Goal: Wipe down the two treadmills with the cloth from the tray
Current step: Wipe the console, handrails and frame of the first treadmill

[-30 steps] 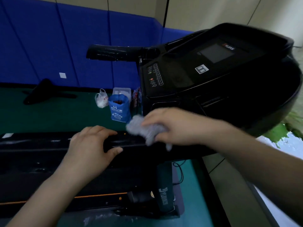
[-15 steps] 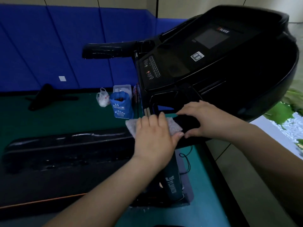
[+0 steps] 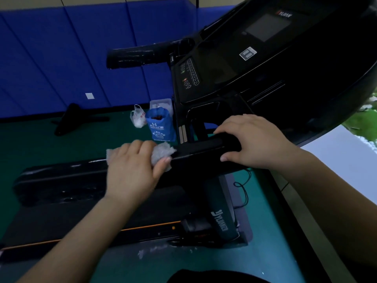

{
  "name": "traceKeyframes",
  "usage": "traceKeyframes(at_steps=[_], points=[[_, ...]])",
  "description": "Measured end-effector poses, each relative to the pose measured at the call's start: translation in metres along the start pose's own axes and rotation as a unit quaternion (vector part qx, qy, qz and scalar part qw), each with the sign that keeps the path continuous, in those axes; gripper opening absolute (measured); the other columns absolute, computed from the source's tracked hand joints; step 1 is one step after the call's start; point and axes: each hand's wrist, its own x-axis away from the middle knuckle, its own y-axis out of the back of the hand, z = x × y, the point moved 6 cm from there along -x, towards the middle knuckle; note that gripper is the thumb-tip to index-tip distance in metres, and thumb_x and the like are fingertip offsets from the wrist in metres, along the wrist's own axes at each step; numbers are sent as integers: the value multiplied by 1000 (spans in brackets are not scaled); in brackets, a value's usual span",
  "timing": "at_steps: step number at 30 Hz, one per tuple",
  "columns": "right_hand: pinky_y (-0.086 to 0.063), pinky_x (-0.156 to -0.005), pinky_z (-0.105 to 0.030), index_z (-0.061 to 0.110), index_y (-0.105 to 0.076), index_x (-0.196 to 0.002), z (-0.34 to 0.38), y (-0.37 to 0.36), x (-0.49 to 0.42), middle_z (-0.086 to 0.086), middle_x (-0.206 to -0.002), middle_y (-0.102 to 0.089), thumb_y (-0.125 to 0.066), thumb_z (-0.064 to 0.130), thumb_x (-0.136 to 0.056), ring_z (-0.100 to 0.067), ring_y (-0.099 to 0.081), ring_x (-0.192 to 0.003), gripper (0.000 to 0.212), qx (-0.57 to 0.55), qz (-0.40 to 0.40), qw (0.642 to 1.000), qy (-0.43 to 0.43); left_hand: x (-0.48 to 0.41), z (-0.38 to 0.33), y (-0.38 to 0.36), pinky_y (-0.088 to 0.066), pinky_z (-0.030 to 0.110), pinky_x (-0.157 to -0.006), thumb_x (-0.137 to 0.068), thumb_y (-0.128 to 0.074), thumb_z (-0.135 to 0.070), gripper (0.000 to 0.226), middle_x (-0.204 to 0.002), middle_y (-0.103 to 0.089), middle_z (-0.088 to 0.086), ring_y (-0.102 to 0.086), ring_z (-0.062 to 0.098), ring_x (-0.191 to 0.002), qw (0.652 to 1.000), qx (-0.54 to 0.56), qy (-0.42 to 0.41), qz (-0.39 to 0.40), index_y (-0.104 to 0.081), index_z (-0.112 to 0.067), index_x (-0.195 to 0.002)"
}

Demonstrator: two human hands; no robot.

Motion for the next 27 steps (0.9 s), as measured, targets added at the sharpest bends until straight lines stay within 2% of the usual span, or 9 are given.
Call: traceKeyframes(at_steps=[3,6,11,17,21,24,27], points=[[-27,-107,-31,34,-54,-127,0,1,-1,12,-123,-56,-71,60,-70,-12,-49,-119,65,3,-7,1000,-1,-22,-55,0,-36,35,-66,-88,-18,-67,62,-93,-62,3,-58,28,-83,1000,-12,0,9,-58,-25,-109],[-27,-104,-28,35,-53,-127,1,2,-1,14,-122,-55,-70,61,-70,-10,-49,-118,65,0,-8,1000,-4,-31,-86,-6,-40,36,-67,-90,-21,-65,59,-92,-61,4,-58,28,-81,1000,10,-25,7,-57,-25,-115],[-30,-102,-29,36,-54,-126,1,2,-4,13,-121,-55,-71,61,-69,-12,-50,-117,64,2,7,1000,-9,-11,-48,-7,-43,37,-70,-90,-35,-56,50,-93,-59,5,-56,28,-81,997,-12,-75,-20,-57,-23,-121],[-29,-103,-29,37,-54,-125,1,2,-2,14,-122,-55,-71,60,-69,-13,-50,-117,63,-8,8,1000,-16,21,60,-3,-42,41,-72,-93,-31,-45,49,-95,-61,14,-57,35,-81,998,-64,-12,-26,-62,-11,-109],[-29,-104,-29,38,-53,-125,1,2,-2,15,-121,-54,-70,61,-69,-13,-49,-117,62,-7,10,1000,-18,46,139,8,-41,48,-73,-97,-26,-40,54,-90,-61,21,-56,41,-80,995,-61,57,-60,-62,-1,-99],[-29,-104,-30,39,-53,-124,1,2,-2,15,-120,-54,-70,61,-69,-13,-50,-116,62,-3,10,1000,-17,50,148,9,-38,47,-72,-97,-28,-37,50,-84,-60,20,-55,39,-76,988,-42,104,-105,-61,-1,-90],[-28,-105,-29,38,-53,-124,2,2,-2,15,-120,-54,-71,60,-69,-13,-50,-116,62,-1,10,1000,-15,43,113,9,-32,44,-71,-96,-32,-31,42,-76,-60,18,-53,36,-71,973,-29,160,-165,-60,-4,-80]])
